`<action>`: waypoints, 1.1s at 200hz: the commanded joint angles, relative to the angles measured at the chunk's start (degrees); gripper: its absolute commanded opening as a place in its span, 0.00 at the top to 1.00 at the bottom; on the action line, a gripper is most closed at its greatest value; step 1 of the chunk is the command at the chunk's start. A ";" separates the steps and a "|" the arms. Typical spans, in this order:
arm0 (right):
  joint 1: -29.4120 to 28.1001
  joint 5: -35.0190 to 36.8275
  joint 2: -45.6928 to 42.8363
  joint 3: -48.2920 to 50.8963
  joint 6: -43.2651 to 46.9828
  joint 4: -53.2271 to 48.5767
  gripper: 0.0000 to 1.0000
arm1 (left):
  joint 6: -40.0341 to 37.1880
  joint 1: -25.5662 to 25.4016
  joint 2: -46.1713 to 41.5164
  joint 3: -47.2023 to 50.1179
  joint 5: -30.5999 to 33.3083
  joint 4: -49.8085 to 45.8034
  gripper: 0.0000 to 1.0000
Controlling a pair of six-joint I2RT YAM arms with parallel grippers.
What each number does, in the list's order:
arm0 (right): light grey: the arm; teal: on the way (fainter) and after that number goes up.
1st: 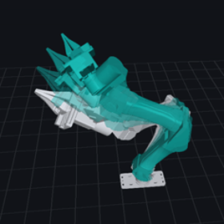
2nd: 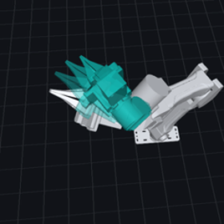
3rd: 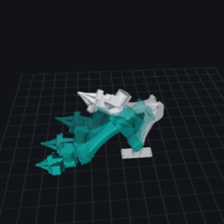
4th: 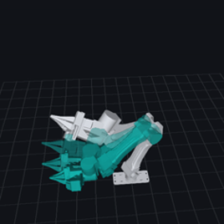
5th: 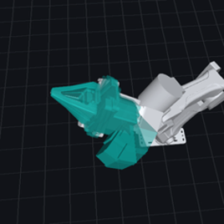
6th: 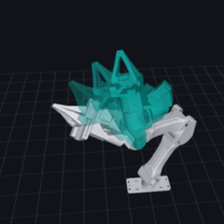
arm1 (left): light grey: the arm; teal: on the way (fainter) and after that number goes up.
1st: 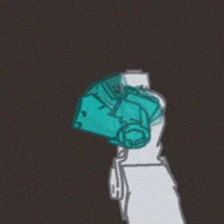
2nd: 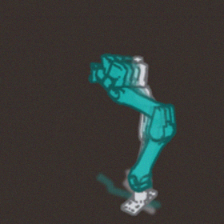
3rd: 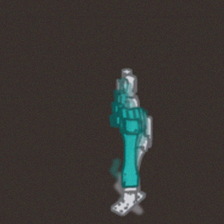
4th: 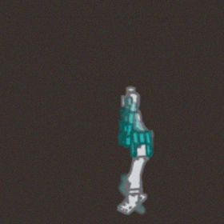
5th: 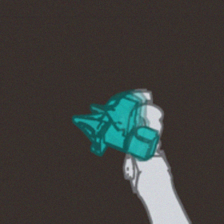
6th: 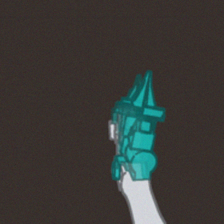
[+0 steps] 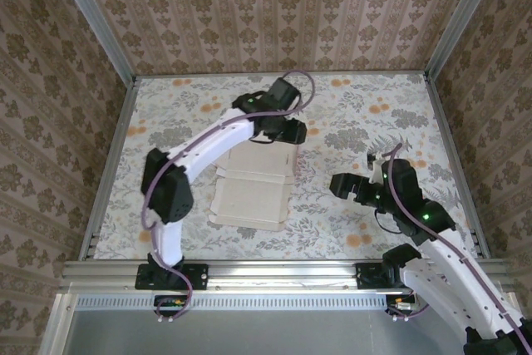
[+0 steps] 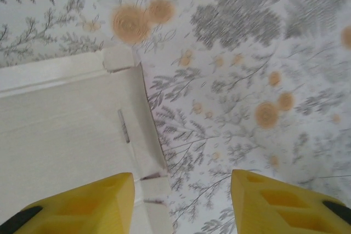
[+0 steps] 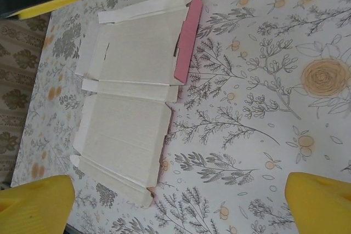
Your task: Fold the paper box
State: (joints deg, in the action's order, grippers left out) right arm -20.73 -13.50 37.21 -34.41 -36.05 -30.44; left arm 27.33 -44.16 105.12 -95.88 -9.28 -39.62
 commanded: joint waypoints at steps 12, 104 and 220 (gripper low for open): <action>-7.09 4.00 5.39 -0.77 -1.69 6.26 0.00 | 1.92 8.96 -13.96 19.48 -12.46 21.06 0.48; -26.04 11.99 32.22 -9.33 -6.85 23.07 0.00 | -2.92 35.20 -35.34 44.34 -18.55 18.76 0.43; -34.38 6.73 53.50 -15.90 -11.73 30.09 0.00 | 1.10 39.62 -39.45 53.03 -21.41 27.51 0.36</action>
State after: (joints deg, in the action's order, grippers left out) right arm -55.00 -5.10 90.04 -48.29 -47.16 0.21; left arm 26.20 -4.78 67.44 -43.77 -28.49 -16.14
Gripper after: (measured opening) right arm 0.999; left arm 0.631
